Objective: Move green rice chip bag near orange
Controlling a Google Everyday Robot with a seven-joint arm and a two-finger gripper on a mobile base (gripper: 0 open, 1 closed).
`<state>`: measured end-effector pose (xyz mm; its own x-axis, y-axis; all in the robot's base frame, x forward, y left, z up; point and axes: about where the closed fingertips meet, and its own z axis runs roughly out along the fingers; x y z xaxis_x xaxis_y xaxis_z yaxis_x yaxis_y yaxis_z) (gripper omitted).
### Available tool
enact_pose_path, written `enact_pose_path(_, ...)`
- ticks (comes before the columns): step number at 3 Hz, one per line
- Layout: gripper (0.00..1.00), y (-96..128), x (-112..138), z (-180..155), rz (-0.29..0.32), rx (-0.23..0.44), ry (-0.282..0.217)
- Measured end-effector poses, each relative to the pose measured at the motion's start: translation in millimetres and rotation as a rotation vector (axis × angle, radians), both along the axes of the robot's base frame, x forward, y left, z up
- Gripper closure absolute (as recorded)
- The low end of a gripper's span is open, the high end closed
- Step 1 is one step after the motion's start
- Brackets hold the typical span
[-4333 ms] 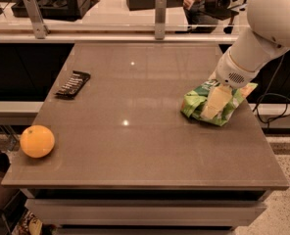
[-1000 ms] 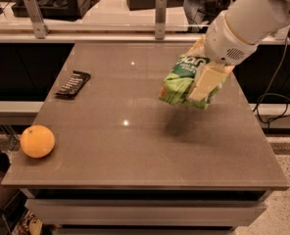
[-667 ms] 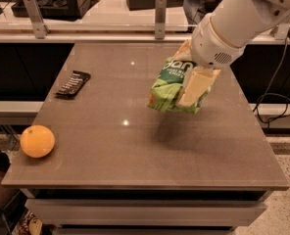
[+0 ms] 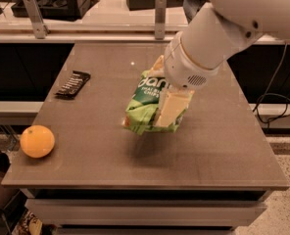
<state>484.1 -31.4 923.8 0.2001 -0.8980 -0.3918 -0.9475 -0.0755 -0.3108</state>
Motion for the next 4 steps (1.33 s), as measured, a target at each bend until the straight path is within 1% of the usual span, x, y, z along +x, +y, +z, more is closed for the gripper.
enact_pose_path(1, 1.0, 27, -17, -15, 0.017, -0.022, 0.014)
enact_pose_path(2, 1.0, 50, -24, -31, 0.049, -0.014, 0.05)
enact_pose_path(3, 1.0, 70, -30, -36, 0.084, -0.011, 0.063)
enact_pose_path(4, 1.0, 90, -40, -36, 0.127, -0.014, 0.063)
